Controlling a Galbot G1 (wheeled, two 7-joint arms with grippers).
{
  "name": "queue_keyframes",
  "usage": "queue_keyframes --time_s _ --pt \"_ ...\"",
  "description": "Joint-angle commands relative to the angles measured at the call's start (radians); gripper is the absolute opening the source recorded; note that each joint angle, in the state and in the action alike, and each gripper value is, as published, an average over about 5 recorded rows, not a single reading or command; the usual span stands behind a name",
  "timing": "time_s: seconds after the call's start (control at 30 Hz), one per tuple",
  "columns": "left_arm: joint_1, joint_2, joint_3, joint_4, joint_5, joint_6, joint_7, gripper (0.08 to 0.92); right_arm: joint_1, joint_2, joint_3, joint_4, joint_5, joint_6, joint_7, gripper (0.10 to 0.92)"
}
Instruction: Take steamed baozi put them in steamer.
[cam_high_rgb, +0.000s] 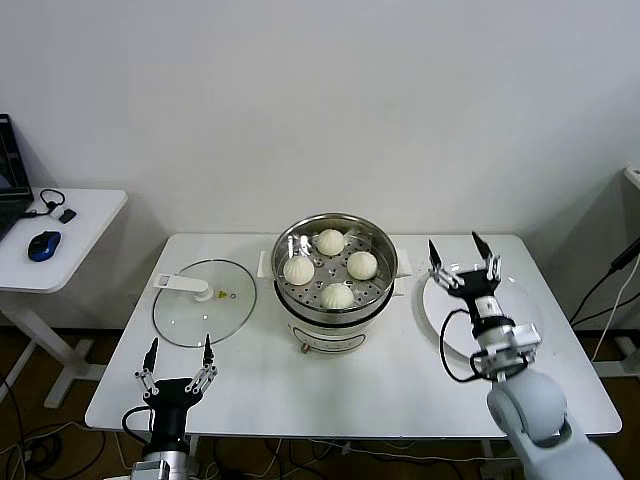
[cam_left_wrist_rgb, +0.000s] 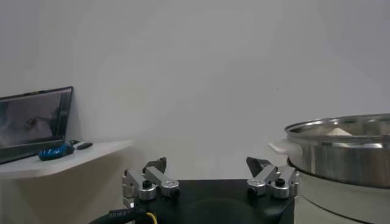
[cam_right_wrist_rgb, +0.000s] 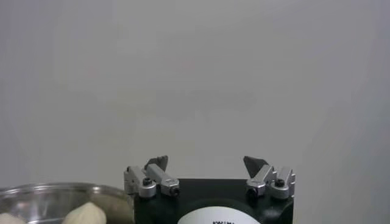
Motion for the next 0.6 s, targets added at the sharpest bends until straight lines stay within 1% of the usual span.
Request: queue_keyframes --time_s 0.03,0.3,0.6 --pt "0.014 -0.003 0.007 -0.01 0.009 -0.006 -0.002 0.823 -0.44 0.289 0.174 0.045 -0.088 0.224 -0.041 0.823" --pt "0.018 -0.008 0.024 -0.012 0.028 -0.009 -0.003 0.823 -0.485 0.331 0.156 0.02 -0.108 0.31 -0.029 0.823" --pt "0.026 -0.009 0.032 -0.01 0.038 -0.013 -0.006 0.823 -0.482 0.34 0.14 0.011 -0.115 0.324 -0.025 0.823"
